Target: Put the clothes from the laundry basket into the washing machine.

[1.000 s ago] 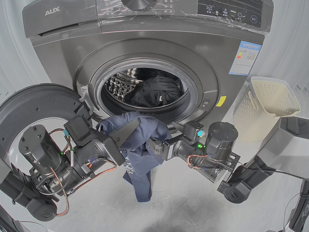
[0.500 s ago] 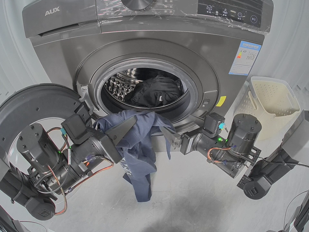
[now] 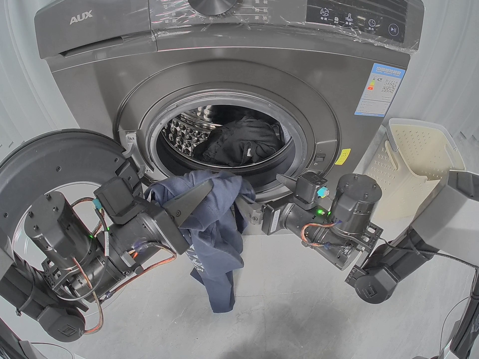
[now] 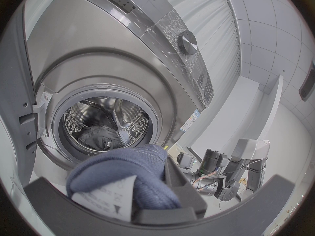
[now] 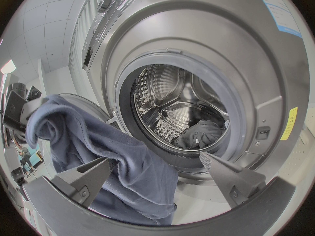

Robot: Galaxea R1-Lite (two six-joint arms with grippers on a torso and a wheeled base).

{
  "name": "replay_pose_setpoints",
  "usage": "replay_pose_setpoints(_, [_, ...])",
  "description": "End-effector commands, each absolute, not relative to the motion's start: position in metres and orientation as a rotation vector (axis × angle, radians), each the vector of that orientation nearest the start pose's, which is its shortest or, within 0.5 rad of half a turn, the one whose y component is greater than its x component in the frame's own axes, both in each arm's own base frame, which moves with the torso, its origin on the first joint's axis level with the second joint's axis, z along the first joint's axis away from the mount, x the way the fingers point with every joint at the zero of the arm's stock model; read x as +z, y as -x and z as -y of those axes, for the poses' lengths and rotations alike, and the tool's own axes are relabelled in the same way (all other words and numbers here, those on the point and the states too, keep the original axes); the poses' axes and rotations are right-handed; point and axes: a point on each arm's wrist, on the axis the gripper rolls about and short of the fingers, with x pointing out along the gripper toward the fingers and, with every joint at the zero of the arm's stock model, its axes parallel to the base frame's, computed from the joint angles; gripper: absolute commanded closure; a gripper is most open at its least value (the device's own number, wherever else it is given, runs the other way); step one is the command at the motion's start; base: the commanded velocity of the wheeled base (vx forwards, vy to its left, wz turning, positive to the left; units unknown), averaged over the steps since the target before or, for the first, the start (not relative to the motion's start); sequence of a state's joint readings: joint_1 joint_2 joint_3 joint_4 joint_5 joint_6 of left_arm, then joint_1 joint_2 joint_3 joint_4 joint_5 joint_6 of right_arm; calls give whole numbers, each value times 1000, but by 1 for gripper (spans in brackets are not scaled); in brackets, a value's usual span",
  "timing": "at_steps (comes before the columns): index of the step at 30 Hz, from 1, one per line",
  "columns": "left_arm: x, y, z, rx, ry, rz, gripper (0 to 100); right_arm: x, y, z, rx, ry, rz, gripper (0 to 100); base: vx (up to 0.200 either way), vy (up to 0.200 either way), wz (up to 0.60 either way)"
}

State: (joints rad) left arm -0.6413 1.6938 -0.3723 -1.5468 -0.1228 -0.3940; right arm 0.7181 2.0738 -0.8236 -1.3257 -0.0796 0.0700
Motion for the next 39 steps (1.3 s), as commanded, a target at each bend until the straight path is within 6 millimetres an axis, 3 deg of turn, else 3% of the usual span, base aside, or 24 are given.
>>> replay_pose_setpoints(1, [171, -201, 153, -797, 434, 77, 100, 113, -289, -254, 649, -85, 21, 0, 0, 0, 0])
replay_pose_setpoints(13, [172, -200, 153, -797, 432, 81, 100, 99, -290, -259, 654, -69, -12, 0, 0, 0, 0])
replay_pose_setpoints(21, [169, -200, 153, -797, 430, 66, 100, 118, -299, -268, 660, -101, 64, 0, 0, 0, 0])
replay_pose_setpoints(28, [167, -204, 153, -782, 428, 63, 100, 137, -289, -267, 724, -119, 114, 0, 0, 0, 0])
replay_pose_setpoints(39, [169, -200, 153, -795, 430, 68, 100, 121, -286, -289, 796, -115, 100, 0, 0, 0, 0])
